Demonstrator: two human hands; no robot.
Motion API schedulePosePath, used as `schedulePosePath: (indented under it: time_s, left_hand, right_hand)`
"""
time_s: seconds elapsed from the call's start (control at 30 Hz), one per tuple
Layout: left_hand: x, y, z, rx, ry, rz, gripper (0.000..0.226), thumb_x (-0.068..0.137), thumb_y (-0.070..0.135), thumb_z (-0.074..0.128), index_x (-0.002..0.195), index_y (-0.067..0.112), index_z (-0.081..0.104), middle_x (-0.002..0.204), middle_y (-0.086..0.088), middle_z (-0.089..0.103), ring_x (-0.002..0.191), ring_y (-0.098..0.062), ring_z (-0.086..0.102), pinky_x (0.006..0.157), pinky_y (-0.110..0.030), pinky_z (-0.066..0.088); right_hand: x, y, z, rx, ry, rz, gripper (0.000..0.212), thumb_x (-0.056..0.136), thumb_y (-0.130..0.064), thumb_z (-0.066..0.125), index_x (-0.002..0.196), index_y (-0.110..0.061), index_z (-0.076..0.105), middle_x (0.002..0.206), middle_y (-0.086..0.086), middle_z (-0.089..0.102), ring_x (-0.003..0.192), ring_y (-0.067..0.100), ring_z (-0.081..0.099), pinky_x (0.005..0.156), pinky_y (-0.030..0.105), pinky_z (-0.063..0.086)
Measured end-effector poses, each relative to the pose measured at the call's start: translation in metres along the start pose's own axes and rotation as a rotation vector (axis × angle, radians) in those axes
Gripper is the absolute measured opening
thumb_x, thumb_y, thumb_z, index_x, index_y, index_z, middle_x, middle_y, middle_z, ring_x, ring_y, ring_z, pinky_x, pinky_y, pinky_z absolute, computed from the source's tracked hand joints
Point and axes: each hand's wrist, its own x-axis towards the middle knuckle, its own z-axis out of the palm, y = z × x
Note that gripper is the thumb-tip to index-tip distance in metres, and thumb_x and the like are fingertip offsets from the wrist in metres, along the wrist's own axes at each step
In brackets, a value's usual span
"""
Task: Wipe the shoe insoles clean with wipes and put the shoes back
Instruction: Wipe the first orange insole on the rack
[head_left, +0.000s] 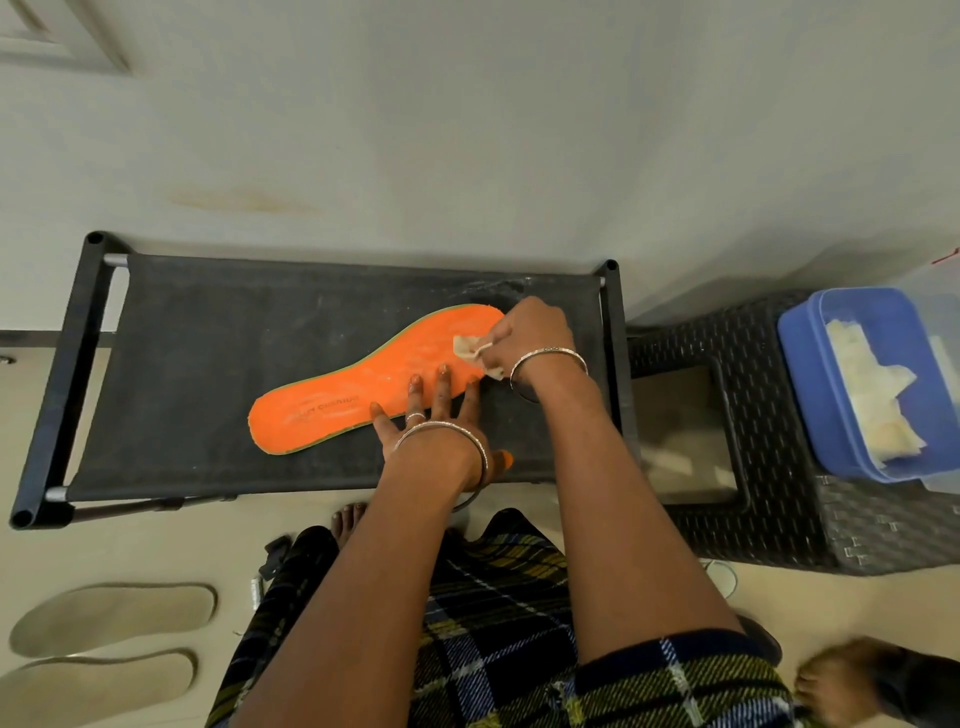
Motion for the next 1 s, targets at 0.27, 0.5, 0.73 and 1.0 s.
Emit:
schedulePosePath:
  time_s: [0.27, 0.5, 0.73, 1.0]
  left_hand:
    - [0.000, -0.004, -0.001, -0.004, -0.002, -0.016, 0.091, 0.089, 0.071, 0.038, 0.147, 0.041, -0.025, 0.150, -0.002, -0.042, 0.142, -0.031, -0.030, 0.110, -0.068, -0.006]
    - [0.003, -0.006, -0.002, -0.015, -0.012, -0.027, 0.089, 0.089, 0.070, 0.039, 0.145, 0.046, -0.026, 0.150, -0.003, -0.043, 0.143, -0.030, -0.030, 0.110, -0.069, -0.004]
    - [0.006, -0.011, 0.001, -0.018, 0.007, -0.008, 0.088, 0.088, 0.072, 0.038, 0.145, 0.048, -0.025, 0.151, -0.002, -0.041, 0.142, -0.031, -0.031, 0.109, -0.070, -0.005]
    - [0.005, -0.013, -0.002, -0.045, 0.003, -0.006, 0.085, 0.089, 0.069, 0.041, 0.146, 0.051, -0.020, 0.153, 0.002, -0.038, 0.143, -0.031, -0.030, 0.110, -0.070, -0.005]
  right_hand:
    - [0.002, -0.003, 0.006, -0.014, 0.142, -0.079, 0.019, 0.086, -0.025, 0.071, 0.101, -0.015, 0.079, 0.105, 0.008, 0.074, 0.099, 0.028, 0.068, 0.087, 0.034, 0.056]
    - [0.007, 0.003, 0.003, -0.009, 0.220, -0.053, 0.020, 0.087, -0.021, 0.069, 0.105, -0.020, 0.078, 0.109, 0.008, 0.073, 0.102, 0.028, 0.067, 0.086, 0.031, 0.055]
    - [-0.003, -0.011, 0.013, -0.018, 0.083, -0.222, 0.021, 0.091, -0.023, 0.068, 0.110, -0.023, 0.077, 0.115, 0.006, 0.072, 0.106, 0.028, 0.066, 0.096, 0.037, 0.054]
    - [0.006, 0.003, 0.003, -0.089, 0.234, -0.047, 0.024, 0.091, -0.024, 0.063, 0.112, -0.022, 0.075, 0.114, 0.007, 0.071, 0.102, 0.029, 0.067, 0.083, 0.033, 0.055]
